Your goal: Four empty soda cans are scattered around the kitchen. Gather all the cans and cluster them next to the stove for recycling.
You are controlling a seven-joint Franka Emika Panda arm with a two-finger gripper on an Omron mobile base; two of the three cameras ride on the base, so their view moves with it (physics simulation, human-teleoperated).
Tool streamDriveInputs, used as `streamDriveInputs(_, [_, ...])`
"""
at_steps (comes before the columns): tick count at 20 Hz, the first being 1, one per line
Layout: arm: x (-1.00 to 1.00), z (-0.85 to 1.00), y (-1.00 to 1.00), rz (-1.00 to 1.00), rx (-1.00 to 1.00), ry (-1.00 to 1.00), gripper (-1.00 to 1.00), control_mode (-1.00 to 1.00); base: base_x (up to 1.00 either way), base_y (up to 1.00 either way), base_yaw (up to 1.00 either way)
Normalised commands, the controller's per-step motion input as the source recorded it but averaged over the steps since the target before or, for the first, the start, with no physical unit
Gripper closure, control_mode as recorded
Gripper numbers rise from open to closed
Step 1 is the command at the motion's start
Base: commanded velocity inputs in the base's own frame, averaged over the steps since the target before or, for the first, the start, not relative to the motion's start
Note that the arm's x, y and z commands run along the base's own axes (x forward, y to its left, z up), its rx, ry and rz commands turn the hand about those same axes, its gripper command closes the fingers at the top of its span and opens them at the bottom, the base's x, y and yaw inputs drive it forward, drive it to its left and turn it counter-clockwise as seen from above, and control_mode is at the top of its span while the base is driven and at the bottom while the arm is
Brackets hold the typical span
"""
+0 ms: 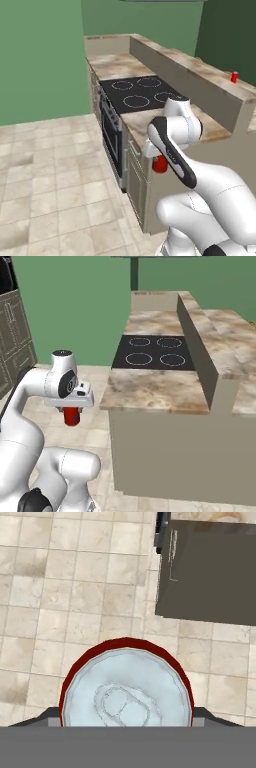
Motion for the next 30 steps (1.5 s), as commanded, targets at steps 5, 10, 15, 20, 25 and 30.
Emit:
streamDriveInputs(5, [0.0,0.0,0.0,0.0,0.0,0.0,1.0,1.0,0.59,0.4,-0.23])
streamDriveInputs(10, [0.0,0.0,0.0,0.0,0.0,0.0,1.0,1.0,0.38,0.59,-0.1])
streamDriveInputs(15, [0.0,0.0,0.0,0.0,0.0,0.0,1.0,1.0,0.07,0.69,-0.05])
streamDriveInputs(20, [0.0,0.0,0.0,0.0,0.0,0.0,1.0,1.0,0.18,0.48,-0.39])
streamDriveInputs(25, [0.0,0.0,0.0,0.0,0.0,0.0,1.0,1.0,0.36,0.34,-0.53])
streamDriveInputs(30, [0.0,0.0,0.0,0.0,0.0,0.0,1.0,1.0,0.3,0.44,-0.42])
